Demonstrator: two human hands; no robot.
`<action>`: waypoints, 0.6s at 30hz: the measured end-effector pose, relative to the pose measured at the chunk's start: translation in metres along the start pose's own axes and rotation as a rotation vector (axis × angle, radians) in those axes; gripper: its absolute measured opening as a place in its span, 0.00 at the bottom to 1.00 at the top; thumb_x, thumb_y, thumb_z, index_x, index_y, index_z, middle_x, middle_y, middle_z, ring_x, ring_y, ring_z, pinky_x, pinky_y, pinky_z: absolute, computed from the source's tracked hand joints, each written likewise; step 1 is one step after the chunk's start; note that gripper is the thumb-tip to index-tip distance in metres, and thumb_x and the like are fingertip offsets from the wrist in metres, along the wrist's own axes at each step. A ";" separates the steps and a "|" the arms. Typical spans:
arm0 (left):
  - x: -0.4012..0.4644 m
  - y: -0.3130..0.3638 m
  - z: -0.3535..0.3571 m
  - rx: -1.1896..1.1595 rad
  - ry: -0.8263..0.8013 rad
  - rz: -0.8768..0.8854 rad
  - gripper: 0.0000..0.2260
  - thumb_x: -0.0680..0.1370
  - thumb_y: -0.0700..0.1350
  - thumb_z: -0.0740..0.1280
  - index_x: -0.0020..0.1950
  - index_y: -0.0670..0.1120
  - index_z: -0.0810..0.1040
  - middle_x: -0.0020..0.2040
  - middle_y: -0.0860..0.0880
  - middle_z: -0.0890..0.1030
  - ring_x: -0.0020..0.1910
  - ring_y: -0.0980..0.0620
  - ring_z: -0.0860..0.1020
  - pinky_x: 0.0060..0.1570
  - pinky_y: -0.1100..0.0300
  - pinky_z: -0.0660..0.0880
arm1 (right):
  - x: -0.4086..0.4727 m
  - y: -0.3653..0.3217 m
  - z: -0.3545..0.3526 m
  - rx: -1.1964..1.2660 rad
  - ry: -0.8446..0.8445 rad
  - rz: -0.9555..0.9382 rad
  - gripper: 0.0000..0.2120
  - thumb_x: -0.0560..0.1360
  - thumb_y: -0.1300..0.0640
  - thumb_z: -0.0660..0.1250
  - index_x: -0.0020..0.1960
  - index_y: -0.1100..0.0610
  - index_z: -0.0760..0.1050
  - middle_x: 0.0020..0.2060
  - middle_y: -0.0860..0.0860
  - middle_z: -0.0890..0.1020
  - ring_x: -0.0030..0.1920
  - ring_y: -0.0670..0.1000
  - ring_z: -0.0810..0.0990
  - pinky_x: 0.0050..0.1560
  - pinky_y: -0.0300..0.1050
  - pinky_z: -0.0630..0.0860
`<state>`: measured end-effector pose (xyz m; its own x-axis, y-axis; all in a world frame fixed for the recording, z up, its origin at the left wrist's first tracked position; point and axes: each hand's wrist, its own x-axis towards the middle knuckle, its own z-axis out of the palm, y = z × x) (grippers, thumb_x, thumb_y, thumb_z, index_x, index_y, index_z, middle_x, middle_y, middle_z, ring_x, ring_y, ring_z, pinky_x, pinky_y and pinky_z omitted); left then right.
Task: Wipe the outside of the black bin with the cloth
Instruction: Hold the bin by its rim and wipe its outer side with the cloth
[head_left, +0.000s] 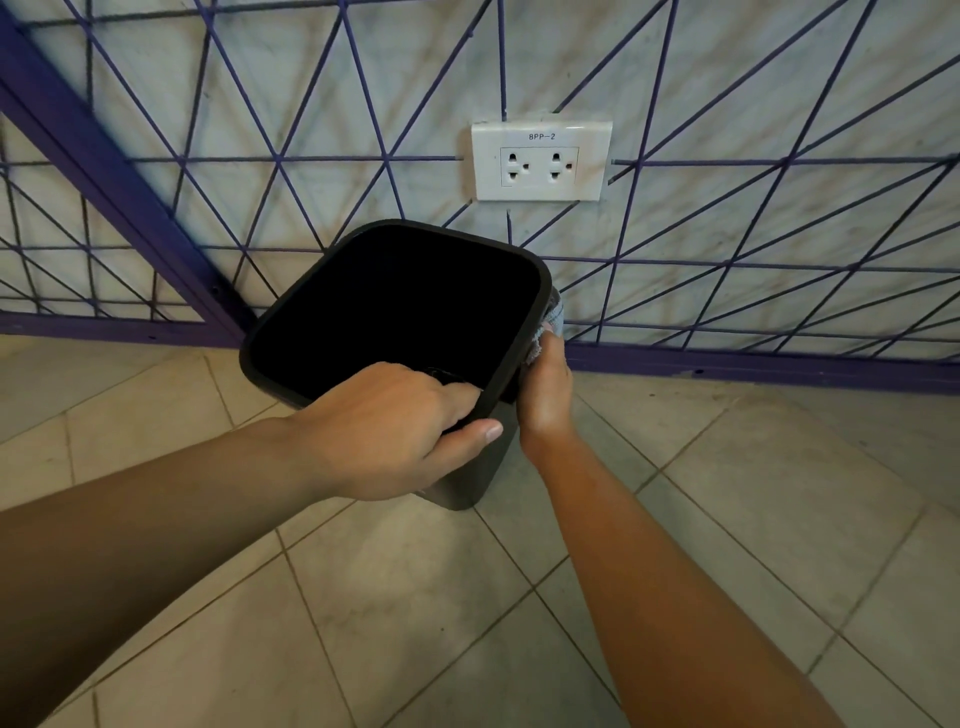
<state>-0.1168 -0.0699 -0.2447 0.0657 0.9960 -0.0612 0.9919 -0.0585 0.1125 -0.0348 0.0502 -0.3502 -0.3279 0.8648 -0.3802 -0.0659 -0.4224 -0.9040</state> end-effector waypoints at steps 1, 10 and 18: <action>-0.003 0.002 0.000 -0.014 -0.016 0.000 0.19 0.80 0.62 0.49 0.34 0.53 0.61 0.26 0.51 0.70 0.25 0.52 0.70 0.26 0.60 0.62 | 0.000 0.009 -0.002 0.035 0.014 -0.015 0.42 0.72 0.32 0.57 0.77 0.57 0.77 0.71 0.61 0.82 0.75 0.60 0.79 0.82 0.67 0.71; -0.005 0.026 -0.013 -0.214 -0.232 -0.254 0.09 0.79 0.53 0.61 0.45 0.48 0.70 0.33 0.46 0.77 0.30 0.49 0.77 0.32 0.50 0.75 | -0.023 0.021 -0.021 0.073 0.074 -0.131 0.45 0.69 0.31 0.56 0.80 0.52 0.73 0.73 0.57 0.80 0.77 0.58 0.76 0.84 0.66 0.68; 0.003 0.052 0.014 0.035 0.005 -0.300 0.14 0.84 0.55 0.48 0.59 0.48 0.67 0.35 0.53 0.74 0.33 0.52 0.77 0.31 0.57 0.72 | -0.041 0.016 -0.013 0.047 0.081 -0.158 0.45 0.72 0.31 0.54 0.80 0.59 0.71 0.74 0.63 0.76 0.77 0.63 0.75 0.82 0.70 0.68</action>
<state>-0.0633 -0.0710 -0.2530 -0.2314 0.9695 -0.0813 0.9701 0.2363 0.0562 -0.0102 0.0116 -0.3516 -0.2336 0.9395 -0.2507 -0.1551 -0.2905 -0.9442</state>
